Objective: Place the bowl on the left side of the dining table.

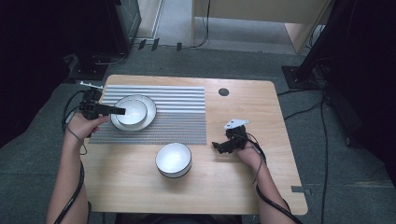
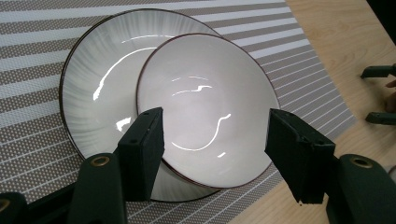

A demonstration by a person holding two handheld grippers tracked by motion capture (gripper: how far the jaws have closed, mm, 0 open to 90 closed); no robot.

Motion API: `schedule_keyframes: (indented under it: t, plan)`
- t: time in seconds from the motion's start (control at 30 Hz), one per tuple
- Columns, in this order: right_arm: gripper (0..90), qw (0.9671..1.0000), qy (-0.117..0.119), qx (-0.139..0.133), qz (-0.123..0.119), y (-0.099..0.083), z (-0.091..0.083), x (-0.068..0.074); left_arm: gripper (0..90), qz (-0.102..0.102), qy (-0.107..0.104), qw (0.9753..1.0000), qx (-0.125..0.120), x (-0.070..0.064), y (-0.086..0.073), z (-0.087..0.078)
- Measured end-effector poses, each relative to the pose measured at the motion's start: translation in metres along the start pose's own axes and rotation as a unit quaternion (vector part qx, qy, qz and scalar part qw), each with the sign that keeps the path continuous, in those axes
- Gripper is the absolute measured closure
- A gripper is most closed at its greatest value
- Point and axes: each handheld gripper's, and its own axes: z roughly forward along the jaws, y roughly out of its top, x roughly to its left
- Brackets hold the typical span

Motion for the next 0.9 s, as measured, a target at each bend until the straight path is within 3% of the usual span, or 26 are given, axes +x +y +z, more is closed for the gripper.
schedule_keyframes:
  t: [0.07,0.5,0.9]
  plan:
    - [0.0,1.0,0.0,0.0,0.0,0.0,0.0,0.0,36.7,0.006,0.008,1.0,-0.001,-0.005,0.0,-0.001]
    - [0.0,1.0,0.0,0.0,-0.001,0.0,0.0,0.0,35.5,0.028,-0.013,0.9995,0.002,-0.023,0.001,0.003]
    - [0.0,1.0,0.0,0.0,-0.001,0.0,0.0,0.0,34.6,0.053,-0.02,0.9981,0.024,-0.042,-0.001,0.024]
